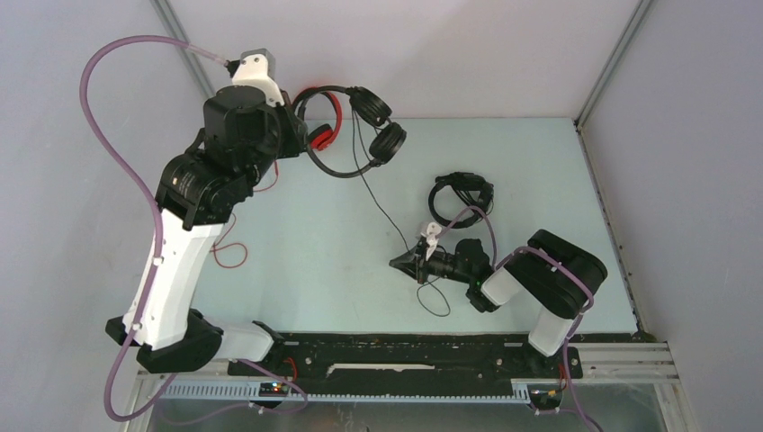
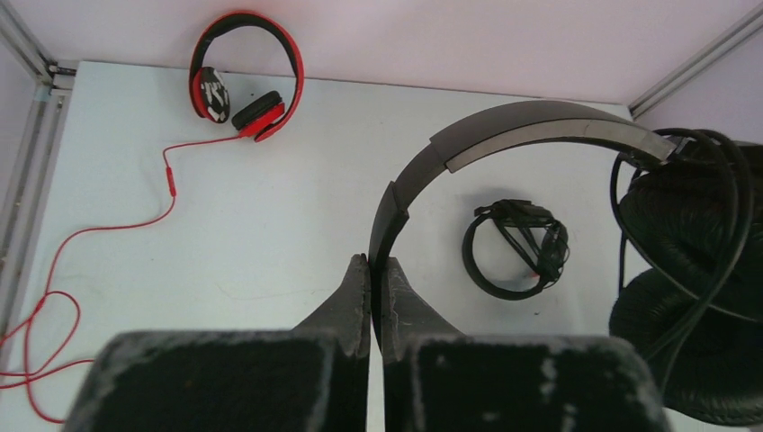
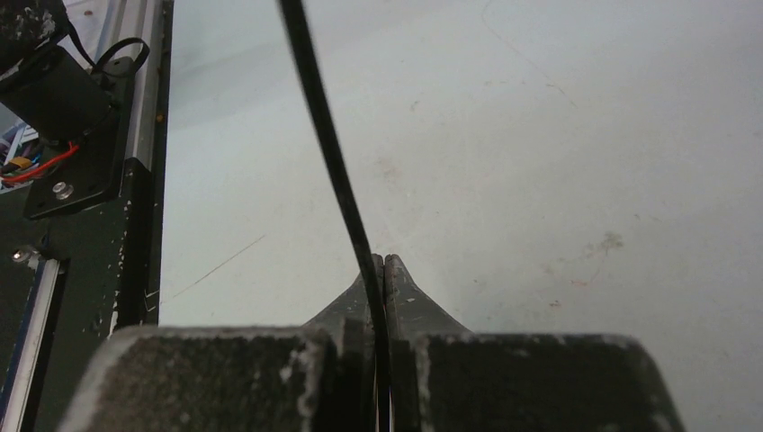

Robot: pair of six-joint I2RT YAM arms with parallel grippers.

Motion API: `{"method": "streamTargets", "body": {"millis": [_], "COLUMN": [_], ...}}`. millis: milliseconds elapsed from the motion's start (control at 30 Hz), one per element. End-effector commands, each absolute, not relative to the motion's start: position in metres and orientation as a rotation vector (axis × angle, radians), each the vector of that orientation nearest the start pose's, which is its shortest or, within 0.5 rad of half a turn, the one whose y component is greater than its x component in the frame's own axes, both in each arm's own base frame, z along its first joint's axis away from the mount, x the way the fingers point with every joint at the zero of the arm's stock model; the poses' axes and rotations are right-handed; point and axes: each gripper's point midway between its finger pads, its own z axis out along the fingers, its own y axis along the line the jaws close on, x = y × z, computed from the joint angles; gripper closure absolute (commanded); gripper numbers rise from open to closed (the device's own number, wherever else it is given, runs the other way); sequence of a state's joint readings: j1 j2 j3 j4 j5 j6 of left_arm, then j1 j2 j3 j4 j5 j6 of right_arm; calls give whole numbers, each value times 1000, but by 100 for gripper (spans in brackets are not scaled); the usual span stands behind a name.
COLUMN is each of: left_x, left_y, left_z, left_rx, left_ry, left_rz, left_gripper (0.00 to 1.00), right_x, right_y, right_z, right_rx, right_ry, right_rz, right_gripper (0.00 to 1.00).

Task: Wrap the headphones
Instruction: Wrap the headphones cable around the headphones.

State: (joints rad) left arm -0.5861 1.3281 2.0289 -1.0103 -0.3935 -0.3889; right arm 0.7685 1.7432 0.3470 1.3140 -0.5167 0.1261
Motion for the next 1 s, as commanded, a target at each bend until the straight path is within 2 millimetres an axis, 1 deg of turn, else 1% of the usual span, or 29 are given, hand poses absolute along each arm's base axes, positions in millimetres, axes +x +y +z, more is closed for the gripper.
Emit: {"method": "streamTargets", "body": {"millis": [0, 100, 200, 267, 367, 433, 567, 633, 733, 767, 833, 933, 967], "left_x": [288, 287, 284, 282, 284, 287, 289, 289, 287, 285, 280, 267, 265], "left_y": [-125, -118, -120, -119, -110, -108, -113, -116, -115, -117, -129, -148, -150], "left_z": [500, 500, 500, 499, 497, 497, 501, 501, 500, 499, 495, 483, 478], "left_rx": [-58, -51, 12, 53, 43, 34, 64, 91, 91, 98, 155, 295, 324], "left_ry": [1766, 1777, 1781, 1784, 1798, 1805, 1806, 1809, 1817, 1825, 1842, 1862, 1872], "left_rz": [-354, -334, -350, -335, -271, -261, -289, -293, -301, -326, -393, -485, -489], "left_gripper": [100, 100, 100, 100, 100, 100, 100, 100, 100, 100, 100, 100, 100], "right_x": [222, 232, 239, 242, 247, 251, 257, 261, 272, 274, 277, 286, 289], "right_y": [335, 329, 319, 313, 307, 303, 298, 295, 288, 289, 290, 287, 286], "right_z": [127, 131, 133, 138, 147, 144, 134, 133, 131, 129, 124, 127, 128], "right_rx": [-861, -812, -781, -772, -751, -740, -714, -694, -635, -641, -628, -585, -577], "right_ry": [1332, 1352, 1362, 1347, 1332, 1346, 1387, 1400, 1432, 1442, 1491, 1522, 1535], "right_rz": [1141, 1137, 1124, 1106, 1085, 1079, 1062, 1056, 1042, 1052, 1066, 1054, 1042], "right_gripper": [100, 100, 100, 100, 100, 100, 100, 100, 100, 100, 100, 100, 100]}}
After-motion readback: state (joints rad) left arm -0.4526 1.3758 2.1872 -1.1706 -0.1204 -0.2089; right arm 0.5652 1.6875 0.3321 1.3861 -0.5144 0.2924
